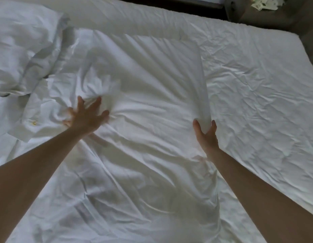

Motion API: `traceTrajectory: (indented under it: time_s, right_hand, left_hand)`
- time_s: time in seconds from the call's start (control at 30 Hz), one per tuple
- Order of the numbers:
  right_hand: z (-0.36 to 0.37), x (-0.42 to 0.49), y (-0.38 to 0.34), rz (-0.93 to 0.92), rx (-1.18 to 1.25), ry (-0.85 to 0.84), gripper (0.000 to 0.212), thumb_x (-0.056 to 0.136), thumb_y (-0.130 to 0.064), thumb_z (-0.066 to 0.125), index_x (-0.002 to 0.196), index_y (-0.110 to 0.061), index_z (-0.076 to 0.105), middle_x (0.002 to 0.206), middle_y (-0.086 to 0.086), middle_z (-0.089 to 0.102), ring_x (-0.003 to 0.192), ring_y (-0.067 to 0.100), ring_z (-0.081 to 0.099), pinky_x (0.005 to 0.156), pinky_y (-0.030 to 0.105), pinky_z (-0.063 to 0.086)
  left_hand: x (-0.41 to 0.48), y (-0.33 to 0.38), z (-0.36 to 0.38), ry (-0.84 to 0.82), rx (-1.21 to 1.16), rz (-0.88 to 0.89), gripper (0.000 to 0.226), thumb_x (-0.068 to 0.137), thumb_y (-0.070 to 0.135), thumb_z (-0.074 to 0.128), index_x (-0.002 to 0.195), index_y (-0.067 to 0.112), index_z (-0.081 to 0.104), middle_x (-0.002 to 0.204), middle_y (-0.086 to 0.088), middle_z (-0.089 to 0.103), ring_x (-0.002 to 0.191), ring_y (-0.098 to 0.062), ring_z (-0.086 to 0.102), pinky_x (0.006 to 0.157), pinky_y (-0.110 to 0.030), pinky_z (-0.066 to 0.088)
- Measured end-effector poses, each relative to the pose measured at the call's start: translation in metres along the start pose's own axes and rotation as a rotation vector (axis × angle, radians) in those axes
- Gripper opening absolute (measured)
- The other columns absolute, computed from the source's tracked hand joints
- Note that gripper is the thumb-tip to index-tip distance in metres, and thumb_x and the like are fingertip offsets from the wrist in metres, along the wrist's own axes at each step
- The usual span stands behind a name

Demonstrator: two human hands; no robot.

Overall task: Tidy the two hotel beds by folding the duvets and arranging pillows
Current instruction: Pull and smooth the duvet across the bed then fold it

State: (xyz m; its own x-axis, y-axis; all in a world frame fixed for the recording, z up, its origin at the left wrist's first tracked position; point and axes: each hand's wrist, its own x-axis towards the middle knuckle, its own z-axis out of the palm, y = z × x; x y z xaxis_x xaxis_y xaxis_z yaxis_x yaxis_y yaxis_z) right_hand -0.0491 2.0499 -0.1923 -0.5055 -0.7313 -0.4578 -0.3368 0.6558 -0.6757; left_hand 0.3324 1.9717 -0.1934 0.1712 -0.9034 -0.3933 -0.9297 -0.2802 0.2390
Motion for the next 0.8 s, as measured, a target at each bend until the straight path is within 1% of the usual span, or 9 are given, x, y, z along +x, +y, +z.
traceTrajectory:
  time_s: [0.07, 0.13, 0.33, 0.4, 0.47, 0.6, 0.67, 0.73, 0.8]
  right_hand:
    - [0.005, 0.013, 0.002, 0.057, 0.037, 0.011, 0.112, 0.063, -0.082, 0.058, 0.151, -0.029, 0.012, 0.139, 0.01, 0.047, 0.12, 0.036, 0.051, 0.102, 0.046, 0.043]
    - [0.007, 0.024, 0.006, 0.093, 0.008, 0.023, 0.114, 0.061, -0.08, 0.065, 0.148, -0.02, 0.021, 0.136, 0.01, 0.051, 0.119, 0.035, 0.052, 0.102, 0.046, 0.043]
    - [0.002, 0.029, 0.001, 0.1, -0.06, 0.016, 0.103, 0.062, -0.079, 0.065, 0.129, -0.002, 0.051, 0.119, 0.013, 0.062, 0.109, 0.034, 0.059, 0.096, 0.046, 0.049]
    - [-0.004, 0.02, -0.011, 0.047, -0.031, 0.032, 0.09, 0.068, -0.071, 0.068, 0.124, -0.002, 0.055, 0.112, 0.013, 0.065, 0.102, 0.033, 0.062, 0.091, 0.045, 0.052]
    - [-0.01, 0.007, -0.034, -0.032, -0.018, 0.049, 0.078, 0.074, -0.062, 0.069, 0.123, -0.002, 0.055, 0.111, 0.014, 0.065, 0.1, 0.033, 0.062, 0.088, 0.044, 0.052]
    - [-0.017, -0.044, -0.102, -0.206, -0.031, 0.002, 0.067, 0.079, -0.053, 0.056, 0.126, -0.005, 0.05, 0.114, 0.017, 0.064, 0.103, 0.037, 0.061, 0.09, 0.044, 0.05]
    - [-0.017, -0.073, -0.135, -0.3, -0.064, -0.048, 0.052, 0.091, -0.04, 0.052, 0.129, -0.004, 0.049, 0.119, 0.016, 0.062, 0.109, 0.036, 0.059, 0.092, 0.041, 0.047]
    - [-0.016, -0.105, -0.167, -0.371, -0.082, -0.086, 0.044, 0.096, -0.033, 0.047, 0.129, -0.004, 0.049, 0.121, 0.015, 0.06, 0.112, 0.034, 0.056, 0.092, 0.038, 0.044]
    - [-0.01, -0.137, -0.2, -0.431, -0.078, -0.116, 0.039, 0.096, -0.031, 0.046, 0.124, -0.005, 0.052, 0.118, 0.014, 0.061, 0.109, 0.032, 0.057, 0.091, 0.037, 0.044]
  left_hand:
    - [0.016, -0.01, 0.006, -0.071, 0.063, 0.064, 0.08, 0.082, 0.081, 0.029, 0.15, 0.046, 0.007, 0.163, -0.003, 0.002, 0.148, -0.025, -0.011, 0.115, -0.061, 0.004]
    - [0.02, -0.009, 0.012, -0.064, 0.061, 0.051, 0.073, 0.088, 0.072, 0.036, 0.151, 0.045, 0.01, 0.162, -0.007, 0.004, 0.149, -0.023, -0.007, 0.118, -0.054, 0.004]
    - [0.008, -0.003, 0.004, -0.125, -0.024, -0.013, 0.071, 0.087, 0.071, 0.042, 0.148, 0.052, 0.01, 0.161, -0.006, -0.013, 0.148, -0.034, 0.003, 0.119, -0.051, 0.004]
    - [-0.007, -0.002, -0.004, -0.103, -0.074, -0.007, 0.069, 0.091, 0.06, 0.047, 0.15, 0.045, 0.014, 0.161, -0.003, -0.014, 0.148, -0.032, 0.003, 0.119, -0.05, 0.006]
    - [-0.026, 0.0, -0.013, -0.033, -0.084, -0.014, 0.063, 0.096, 0.051, 0.045, 0.151, 0.042, 0.016, 0.162, 0.0, -0.011, 0.148, -0.033, -0.003, 0.117, -0.057, 0.001]
    - [-0.074, 0.011, -0.043, -0.015, -0.133, -0.034, 0.056, 0.1, 0.047, 0.039, 0.15, 0.046, 0.014, 0.162, 0.008, -0.003, 0.147, -0.037, -0.005, 0.112, -0.066, 0.001]
    - [-0.094, 0.015, -0.065, 0.002, -0.252, -0.005, 0.055, 0.1, 0.043, 0.04, 0.15, 0.044, 0.018, 0.162, 0.006, 0.002, 0.148, -0.034, -0.002, 0.116, -0.061, 0.002]
    - [-0.113, 0.015, -0.097, 0.04, -0.365, 0.035, 0.053, 0.101, 0.038, 0.042, 0.15, 0.039, 0.023, 0.162, 0.001, 0.011, 0.149, -0.029, 0.006, 0.119, -0.048, 0.006]
    - [-0.125, 0.007, -0.131, 0.059, -0.462, 0.052, 0.051, 0.101, 0.034, 0.045, 0.149, 0.036, 0.03, 0.158, -0.002, 0.024, 0.144, -0.024, 0.024, 0.117, -0.038, 0.019]
